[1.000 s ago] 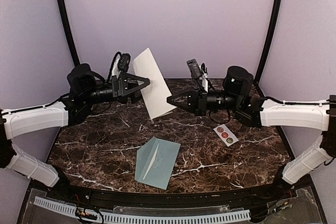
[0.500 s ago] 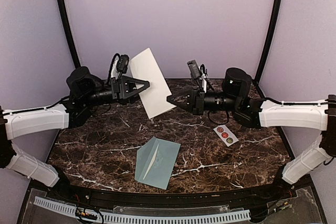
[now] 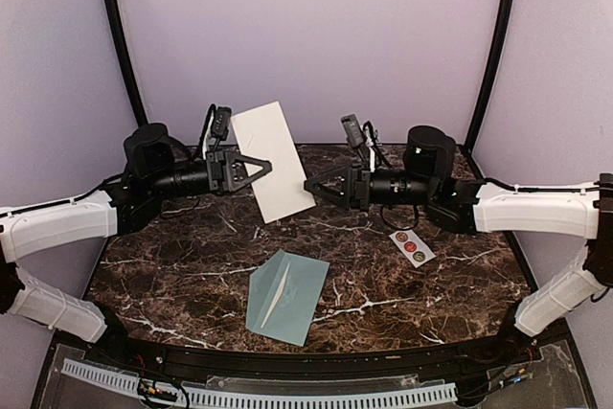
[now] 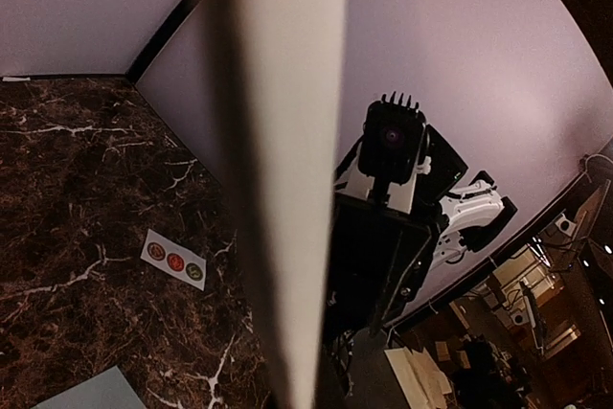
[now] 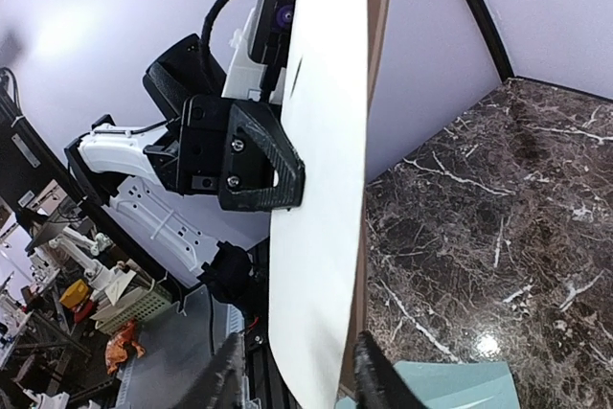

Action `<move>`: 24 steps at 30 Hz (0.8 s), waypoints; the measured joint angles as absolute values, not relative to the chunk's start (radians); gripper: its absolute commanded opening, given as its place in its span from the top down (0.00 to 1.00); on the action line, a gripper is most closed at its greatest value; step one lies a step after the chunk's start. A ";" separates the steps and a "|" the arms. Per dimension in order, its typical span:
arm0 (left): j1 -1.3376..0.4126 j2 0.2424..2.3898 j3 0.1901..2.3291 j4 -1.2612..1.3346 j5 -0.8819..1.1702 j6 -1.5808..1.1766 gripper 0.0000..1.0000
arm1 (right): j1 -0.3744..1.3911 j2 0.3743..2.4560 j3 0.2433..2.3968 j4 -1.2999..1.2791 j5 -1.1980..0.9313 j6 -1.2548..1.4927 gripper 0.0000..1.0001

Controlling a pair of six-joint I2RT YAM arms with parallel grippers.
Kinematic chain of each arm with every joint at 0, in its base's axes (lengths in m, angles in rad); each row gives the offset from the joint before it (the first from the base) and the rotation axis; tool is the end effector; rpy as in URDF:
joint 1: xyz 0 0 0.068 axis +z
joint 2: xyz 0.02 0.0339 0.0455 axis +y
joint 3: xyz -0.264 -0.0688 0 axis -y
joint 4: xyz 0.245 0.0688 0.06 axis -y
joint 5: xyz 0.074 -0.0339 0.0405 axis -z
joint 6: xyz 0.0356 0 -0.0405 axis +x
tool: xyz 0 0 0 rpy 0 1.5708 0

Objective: Place the letter into the envelope and seal it

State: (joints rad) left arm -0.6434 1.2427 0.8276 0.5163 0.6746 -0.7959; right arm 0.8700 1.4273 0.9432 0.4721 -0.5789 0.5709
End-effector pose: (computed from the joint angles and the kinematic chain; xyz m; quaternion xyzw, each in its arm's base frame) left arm 0.2144 -0.1885 0.3298 0.1966 0.6495 -0.6283 0.3803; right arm 0.1984 0.2654 0.3126 -0.2999 0.6442 0.5970 0.3723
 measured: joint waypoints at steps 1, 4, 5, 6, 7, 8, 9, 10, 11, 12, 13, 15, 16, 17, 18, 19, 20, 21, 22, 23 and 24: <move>-0.643 1.241 0.828 0.503 0.672 -0.780 1.00 | 0.869 1.426 0.943 0.464 -0.575 0.576 0.43; -0.643 1.235 0.828 0.455 0.668 -0.724 1.00 | 0.858 1.414 0.942 0.439 -0.570 0.562 0.22; -0.643 1.232 0.828 0.441 0.669 -0.704 1.00 | 0.853 1.407 0.942 0.432 -0.570 0.555 0.18; -0.643 1.229 0.828 0.429 0.675 -0.683 1.00 | 0.848 1.403 0.942 0.425 -0.570 0.558 0.14; -0.643 1.225 0.828 0.418 0.683 -0.662 1.00 | 0.842 1.396 0.943 0.418 -0.572 0.550 0.11; -0.643 1.223 0.828 0.410 0.698 -0.643 1.00 | 0.839 1.392 0.944 0.411 -0.573 0.547 0.08; -0.644 1.222 0.828 0.407 0.710 -0.629 1.00 | 0.836 1.390 0.946 0.405 -0.579 0.543 0.07; -0.645 1.222 0.828 0.405 0.727 -0.612 1.00 | 0.836 1.390 0.951 0.395 -0.586 0.535 0.06; -0.646 1.222 0.828 0.402 0.745 -0.598 1.00 | 0.836 1.392 0.955 0.390 -0.595 0.533 0.06; -0.650 1.222 0.828 0.398 0.759 -0.584 1.00 | 0.836 1.396 0.963 0.383 -0.609 0.530 0.05; -0.654 1.222 0.830 0.392 0.772 -0.575 1.00 | 0.838 1.401 0.973 0.376 -0.620 0.527 0.04; -0.669 1.222 0.837 0.381 0.799 -0.551 1.00 | 0.844 1.422 1.000 0.364 -0.647 0.519 0.07; -0.676 1.223 0.842 0.373 0.811 -0.541 1.00 | 0.850 1.435 1.015 0.357 -0.660 0.514 0.09; -0.684 1.225 0.849 0.366 0.823 -0.533 1.00 | 0.855 1.449 1.029 0.353 -0.670 0.509 0.13; -0.688 1.226 0.853 0.365 0.830 -0.528 1.00 | 0.862 1.464 1.042 0.350 -0.683 0.506 0.18; -0.694 1.229 0.859 0.364 0.841 -0.522 1.00 | 0.868 1.475 1.050 0.347 -0.690 0.501 0.23; -0.699 1.232 0.864 0.364 0.853 -0.519 1.00 | 0.873 1.488 1.057 0.345 -0.701 0.504 0.30; -0.702 1.235 0.868 0.364 0.860 -0.516 1.00 | 0.878 1.497 1.059 0.346 -0.712 0.509 0.37; -0.707 1.240 0.871 0.364 0.871 -0.513 1.00 | 0.879 1.505 1.059 0.350 -0.723 0.514 0.44; -0.712 1.245 0.873 0.363 0.880 -0.510 1.00 | 0.882 1.512 1.058 0.360 -0.733 0.520 0.50; -0.713 1.250 0.877 0.358 0.886 -0.506 1.00 | 0.882 1.515 1.058 0.369 -0.742 0.522 0.59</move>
